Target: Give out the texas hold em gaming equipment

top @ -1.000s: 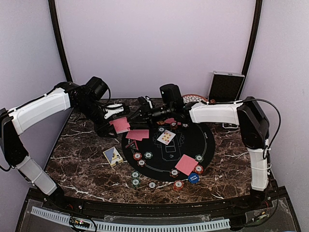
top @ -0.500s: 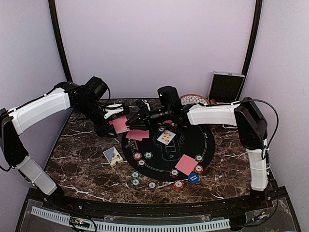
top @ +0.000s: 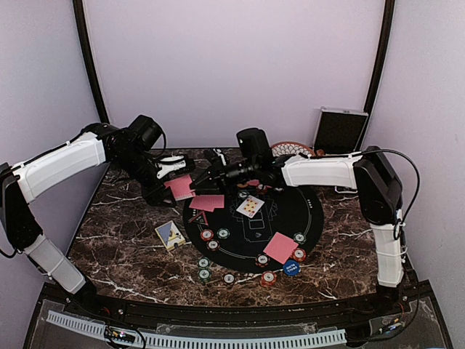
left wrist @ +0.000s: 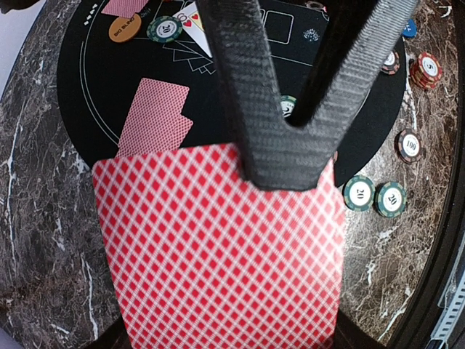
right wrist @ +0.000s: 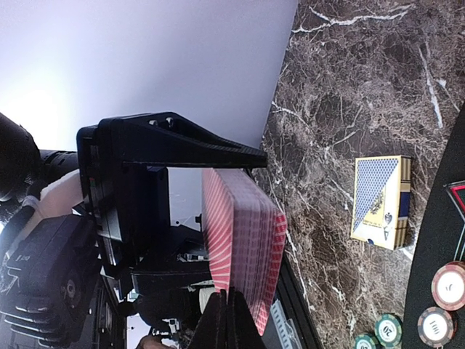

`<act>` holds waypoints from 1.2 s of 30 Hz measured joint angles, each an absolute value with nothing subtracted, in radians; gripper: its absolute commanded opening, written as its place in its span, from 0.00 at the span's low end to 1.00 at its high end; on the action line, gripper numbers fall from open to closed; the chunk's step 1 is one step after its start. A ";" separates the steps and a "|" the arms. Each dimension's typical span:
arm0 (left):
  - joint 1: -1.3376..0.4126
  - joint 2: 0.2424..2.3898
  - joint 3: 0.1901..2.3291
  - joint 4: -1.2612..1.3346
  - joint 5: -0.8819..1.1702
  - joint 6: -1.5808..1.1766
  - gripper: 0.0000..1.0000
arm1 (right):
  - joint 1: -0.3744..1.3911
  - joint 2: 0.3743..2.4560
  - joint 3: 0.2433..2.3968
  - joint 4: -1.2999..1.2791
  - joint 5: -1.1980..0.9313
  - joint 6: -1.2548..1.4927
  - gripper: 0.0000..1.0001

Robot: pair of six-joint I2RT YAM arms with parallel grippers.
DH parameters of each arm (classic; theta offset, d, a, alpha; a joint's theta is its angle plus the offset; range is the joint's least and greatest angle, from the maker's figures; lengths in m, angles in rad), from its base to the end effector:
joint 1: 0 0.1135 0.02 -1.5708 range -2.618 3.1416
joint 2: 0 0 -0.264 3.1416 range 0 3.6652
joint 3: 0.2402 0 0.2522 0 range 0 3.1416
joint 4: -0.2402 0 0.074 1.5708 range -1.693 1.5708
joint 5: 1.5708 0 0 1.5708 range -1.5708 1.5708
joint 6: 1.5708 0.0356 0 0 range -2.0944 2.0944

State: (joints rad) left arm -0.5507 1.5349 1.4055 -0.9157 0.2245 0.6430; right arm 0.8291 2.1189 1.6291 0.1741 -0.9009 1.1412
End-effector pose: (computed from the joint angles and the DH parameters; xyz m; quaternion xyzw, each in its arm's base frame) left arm 0.2649 -0.1720 0.3112 0.5634 0.7773 -0.0961 0.2629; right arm 0.3127 0.3826 0.2467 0.1393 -0.7596 -0.6353 0.0015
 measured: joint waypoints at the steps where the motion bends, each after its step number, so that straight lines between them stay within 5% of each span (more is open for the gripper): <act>1: -0.551 1.535 1.406 -0.914 0.224 0.643 0.00 | 0.828 2.119 1.632 0.162 -0.899 1.131 0.00; 36: -0.552 1.535 1.405 -0.912 0.217 0.643 0.00 | 0.643 1.904 1.523 -0.148 -0.826 0.869 0.00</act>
